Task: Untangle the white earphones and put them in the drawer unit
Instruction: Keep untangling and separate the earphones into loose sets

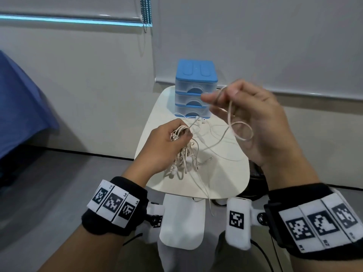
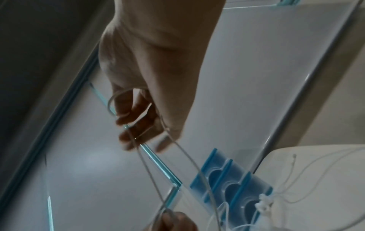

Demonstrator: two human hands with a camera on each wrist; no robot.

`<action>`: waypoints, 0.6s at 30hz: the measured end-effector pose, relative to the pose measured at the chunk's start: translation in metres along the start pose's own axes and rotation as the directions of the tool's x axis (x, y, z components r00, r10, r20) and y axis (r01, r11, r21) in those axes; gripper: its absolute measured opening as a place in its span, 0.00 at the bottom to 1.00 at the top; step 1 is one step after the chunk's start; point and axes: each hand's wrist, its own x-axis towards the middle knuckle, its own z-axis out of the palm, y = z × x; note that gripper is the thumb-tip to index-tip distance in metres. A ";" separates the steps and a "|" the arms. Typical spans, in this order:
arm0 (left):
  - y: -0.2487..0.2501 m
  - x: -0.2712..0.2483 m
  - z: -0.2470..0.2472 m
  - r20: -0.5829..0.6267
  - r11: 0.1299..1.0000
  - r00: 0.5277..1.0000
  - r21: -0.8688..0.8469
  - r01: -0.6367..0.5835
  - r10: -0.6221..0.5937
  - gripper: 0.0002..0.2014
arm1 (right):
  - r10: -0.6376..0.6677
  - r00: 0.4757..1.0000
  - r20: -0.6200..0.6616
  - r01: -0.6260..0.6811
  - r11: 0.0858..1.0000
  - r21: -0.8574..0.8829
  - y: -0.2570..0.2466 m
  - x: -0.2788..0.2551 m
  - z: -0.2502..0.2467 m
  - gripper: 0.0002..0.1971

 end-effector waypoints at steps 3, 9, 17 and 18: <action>0.004 0.000 -0.001 0.061 1.000 0.998 -0.012 0.006 -0.006 0.06 | -0.020 0.995 -0.095 0.029 0.995 0.096 -0.015 0.001 0.001 0.15; 0.009 0.001 0.001 0.055 1.000 0.998 0.009 0.003 -0.004 0.03 | 0.043 0.985 -0.168 -0.115 0.888 -0.445 0.000 0.008 -0.008 0.15; 0.019 0.007 0.000 0.021 0.995 1.000 0.100 -0.012 0.010 0.12 | 0.247 0.965 0.089 -0.061 0.540 -0.840 0.011 0.013 0.008 0.12; 0.019 0.008 -0.001 0.010 0.995 1.000 0.102 0.000 -0.001 0.11 | 0.162 0.982 0.093 -0.037 0.659 -0.752 0.008 0.015 0.010 0.11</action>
